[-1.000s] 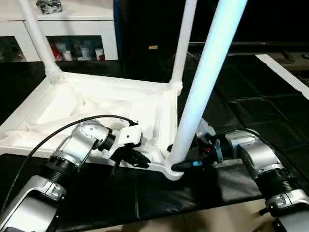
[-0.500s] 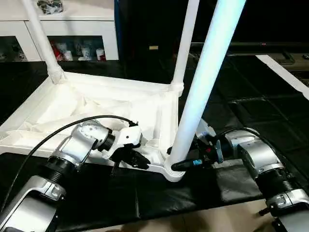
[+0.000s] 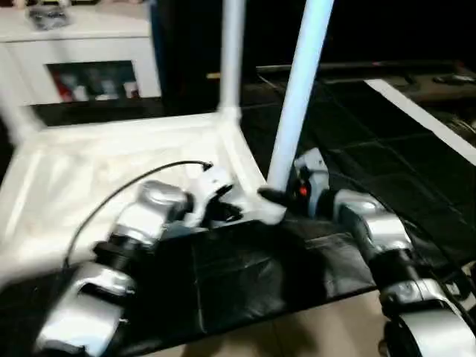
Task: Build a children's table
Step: Rotate leg to tighten
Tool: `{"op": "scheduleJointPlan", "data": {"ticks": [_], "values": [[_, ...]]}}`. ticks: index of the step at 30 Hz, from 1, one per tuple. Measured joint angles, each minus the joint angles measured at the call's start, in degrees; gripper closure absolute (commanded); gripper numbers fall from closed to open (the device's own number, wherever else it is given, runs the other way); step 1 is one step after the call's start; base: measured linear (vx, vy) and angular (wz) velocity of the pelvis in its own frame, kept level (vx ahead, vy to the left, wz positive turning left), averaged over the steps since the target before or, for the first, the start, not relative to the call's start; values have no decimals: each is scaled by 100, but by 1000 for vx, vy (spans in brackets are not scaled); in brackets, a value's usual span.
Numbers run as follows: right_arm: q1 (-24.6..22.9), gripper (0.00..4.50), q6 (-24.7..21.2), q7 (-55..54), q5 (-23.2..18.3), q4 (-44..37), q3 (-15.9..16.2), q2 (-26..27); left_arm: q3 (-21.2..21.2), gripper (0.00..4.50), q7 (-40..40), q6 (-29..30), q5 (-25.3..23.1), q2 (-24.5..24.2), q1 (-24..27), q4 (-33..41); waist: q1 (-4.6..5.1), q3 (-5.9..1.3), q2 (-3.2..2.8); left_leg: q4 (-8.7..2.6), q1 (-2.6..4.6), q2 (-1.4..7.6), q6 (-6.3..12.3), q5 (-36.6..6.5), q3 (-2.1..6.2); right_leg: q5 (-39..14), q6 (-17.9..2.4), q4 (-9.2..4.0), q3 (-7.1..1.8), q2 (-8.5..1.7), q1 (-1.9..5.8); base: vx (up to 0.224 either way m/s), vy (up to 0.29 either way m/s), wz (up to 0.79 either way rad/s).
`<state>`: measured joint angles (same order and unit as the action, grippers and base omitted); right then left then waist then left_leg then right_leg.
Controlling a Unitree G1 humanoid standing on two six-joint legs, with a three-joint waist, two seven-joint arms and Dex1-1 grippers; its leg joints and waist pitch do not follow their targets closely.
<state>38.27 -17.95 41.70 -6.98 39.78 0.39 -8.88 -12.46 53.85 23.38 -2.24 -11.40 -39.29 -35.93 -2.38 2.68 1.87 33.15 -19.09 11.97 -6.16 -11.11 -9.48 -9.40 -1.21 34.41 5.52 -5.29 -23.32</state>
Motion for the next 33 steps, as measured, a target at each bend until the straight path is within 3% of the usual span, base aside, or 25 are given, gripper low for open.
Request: {"op": "scheduleJointPlan", "data": {"ticks": [5,6,15,18,24,29,33], "values": [[406,244,113,-766,91,467,-59,232,224,450,-564,132,35,286,-127,-148,-4,-1,3,-42,-19,3,6,3,-4,3,-31,5,8,11,-35,0,0,0],[457,210,140,-820,105,539,-75,256,255,450,-606,156,35,300,-138,-148,-5,-2,3,-42,-29,3,17,10,-4,2,-32,5,8,11,-45,0,0,0],[369,125,269,-497,87,521,-199,305,145,450,-491,79,-4,180,-141,-115,-5,-2,3,-38,-41,4,29,17,-9,6,-40,6,6,10,-59,0,0,0],[-45,100,452,357,15,95,25,-21,-92,450,29,-223,-26,-112,-91,-16,-70,-2,2,-39,-45,7,29,16,-9,5,-39,2,7,10,-59,0,0,0],[-322,46,489,1515,-56,-224,316,-423,-254,450,799,-616,-16,-470,-2,28,-154,-1,2,-32,-43,15,24,15,-8,10,-46,6,6,7,-55,0,0,0],[-660,3,482,2808,-226,-758,724,-999,-482,450,1826,-1045,155,-879,136,164,-297,1,-2,-30,-50,24,19,12,-9,10,-46,5,8,7,-58,0,0,0],[-718,3,492,3373,-225,-837,935,-1164,-562,450,2313,-1172,241,-1057,168,213,-384,5,-7,-16,-66,31,17,10,-11,11,-47,9,12,7,-65,0,0,0]]}}
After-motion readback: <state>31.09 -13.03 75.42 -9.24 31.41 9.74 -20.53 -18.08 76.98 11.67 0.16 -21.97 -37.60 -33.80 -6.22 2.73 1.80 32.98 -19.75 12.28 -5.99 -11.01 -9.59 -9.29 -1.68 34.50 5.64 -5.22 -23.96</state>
